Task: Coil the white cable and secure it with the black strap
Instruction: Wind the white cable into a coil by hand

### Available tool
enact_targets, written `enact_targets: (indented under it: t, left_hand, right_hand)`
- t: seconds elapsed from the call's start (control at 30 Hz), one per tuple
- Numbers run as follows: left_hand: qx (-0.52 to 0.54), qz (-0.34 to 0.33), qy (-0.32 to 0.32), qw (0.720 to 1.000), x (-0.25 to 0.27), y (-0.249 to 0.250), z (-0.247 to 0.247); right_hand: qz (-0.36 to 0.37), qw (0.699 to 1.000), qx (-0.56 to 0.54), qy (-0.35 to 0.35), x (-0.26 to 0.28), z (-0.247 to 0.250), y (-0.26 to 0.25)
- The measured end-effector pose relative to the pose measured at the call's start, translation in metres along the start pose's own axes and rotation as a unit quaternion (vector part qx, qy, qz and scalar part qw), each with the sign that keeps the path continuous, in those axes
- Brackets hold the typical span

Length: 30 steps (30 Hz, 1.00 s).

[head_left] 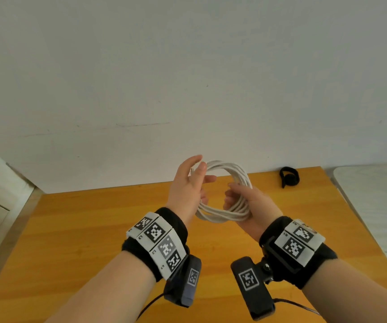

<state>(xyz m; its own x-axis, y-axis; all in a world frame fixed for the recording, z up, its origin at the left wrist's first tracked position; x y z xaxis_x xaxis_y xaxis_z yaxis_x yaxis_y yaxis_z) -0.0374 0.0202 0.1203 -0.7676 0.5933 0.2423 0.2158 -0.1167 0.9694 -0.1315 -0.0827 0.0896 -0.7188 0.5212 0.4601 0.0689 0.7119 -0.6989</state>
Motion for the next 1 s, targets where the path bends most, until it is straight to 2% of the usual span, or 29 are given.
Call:
enact_targets:
  t: [0.07,0.17,0.3,0.4,0.47,0.53,0.67,0.83,1.0]
  left_hand:
    - [-0.069,-0.005,-0.026,0.997,-0.001,-0.001,0.004]
    - [-0.131,0.022,-0.062,0.989,-0.004,-0.002,0.008]
    - [-0.189,0.056,-0.102,0.975,-0.005,-0.003,0.009]
    - [-0.22,0.056,-0.117,0.967,-0.002,-0.001,0.006]
    - [-0.227,0.061,-0.119,0.965,0.0,-0.001,0.003]
    - [-0.225,0.065,-0.13,0.963,0.001,-0.002,0.002]
    - [-0.23,0.062,-0.138,0.961,0.001,0.0,0.002]
    - [-0.285,-0.011,-0.121,0.951,0.002,0.012,0.001]
    - [-0.303,-0.024,-0.167,0.938,0.0,0.01,0.001]
  right_hand:
    - [0.008,0.995,0.1,-0.001,0.003,0.003,-0.001]
    - [0.058,0.966,0.252,-0.005,0.004,0.003,-0.013]
    - [0.116,0.899,0.411,-0.096,0.007,-0.005,-0.032]
    - [0.106,0.837,0.511,-0.168,0.009,-0.013,-0.037]
    - [0.106,0.803,0.554,-0.19,0.011,-0.018,-0.035]
    - [0.124,0.784,0.579,-0.189,0.013,-0.021,-0.033]
    - [0.148,0.784,0.576,-0.177,0.015,-0.021,-0.03]
    - [0.215,0.786,0.565,-0.13,0.015,-0.018,-0.03]
    - [0.228,0.802,0.544,-0.096,0.012,-0.015,-0.031]
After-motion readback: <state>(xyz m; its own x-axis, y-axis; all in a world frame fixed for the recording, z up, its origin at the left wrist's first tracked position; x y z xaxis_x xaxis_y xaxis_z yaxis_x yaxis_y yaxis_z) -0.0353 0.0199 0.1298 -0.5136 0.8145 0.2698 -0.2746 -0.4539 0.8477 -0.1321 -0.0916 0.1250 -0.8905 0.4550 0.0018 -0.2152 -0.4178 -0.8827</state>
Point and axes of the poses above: each hand's wrist, its own x-axis away from the middle knuckle, its own z-axis out of the back of the hand, y = z × x, the point moved 1 cm from there along -x, towards the middle knuckle, and after that the axes turned 3 degrees about z, right-handed, at the moved point
